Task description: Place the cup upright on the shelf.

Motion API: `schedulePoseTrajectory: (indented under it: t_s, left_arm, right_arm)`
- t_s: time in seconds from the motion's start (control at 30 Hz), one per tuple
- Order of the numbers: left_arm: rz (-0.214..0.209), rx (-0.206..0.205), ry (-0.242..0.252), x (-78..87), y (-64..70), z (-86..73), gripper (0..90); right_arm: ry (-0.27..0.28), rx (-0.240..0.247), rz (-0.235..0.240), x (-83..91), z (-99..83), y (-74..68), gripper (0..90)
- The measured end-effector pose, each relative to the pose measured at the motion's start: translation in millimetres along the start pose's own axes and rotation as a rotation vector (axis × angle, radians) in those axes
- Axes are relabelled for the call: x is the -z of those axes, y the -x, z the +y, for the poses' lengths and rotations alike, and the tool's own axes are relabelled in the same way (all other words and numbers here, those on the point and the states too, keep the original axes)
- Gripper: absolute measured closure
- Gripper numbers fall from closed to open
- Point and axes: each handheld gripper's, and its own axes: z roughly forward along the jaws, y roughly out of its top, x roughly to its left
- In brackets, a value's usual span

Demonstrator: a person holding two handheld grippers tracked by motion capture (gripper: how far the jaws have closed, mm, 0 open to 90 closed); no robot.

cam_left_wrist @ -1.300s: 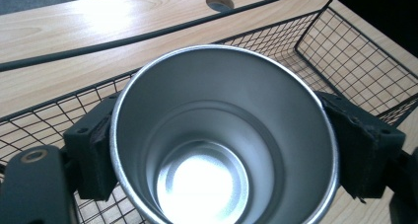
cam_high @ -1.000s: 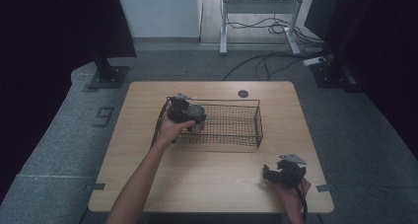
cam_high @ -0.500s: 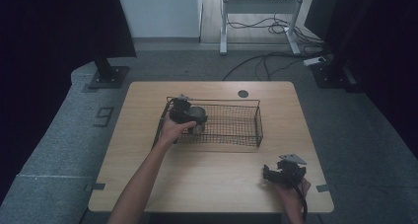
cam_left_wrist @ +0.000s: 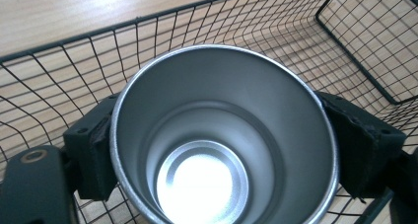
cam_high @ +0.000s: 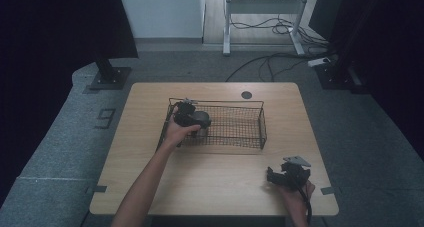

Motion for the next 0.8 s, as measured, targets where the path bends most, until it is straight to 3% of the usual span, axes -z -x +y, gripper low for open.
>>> schedulePoseTrajectory:
  t_s: [0.8]
  left_arm:
    - [0.021, -0.001, -0.058, -10.1, 1.6, -4.3, 14.1]
  right_arm:
    - [0.000, 0.000, 0.000, 0.0, 0.0, 0.0, 2.6]
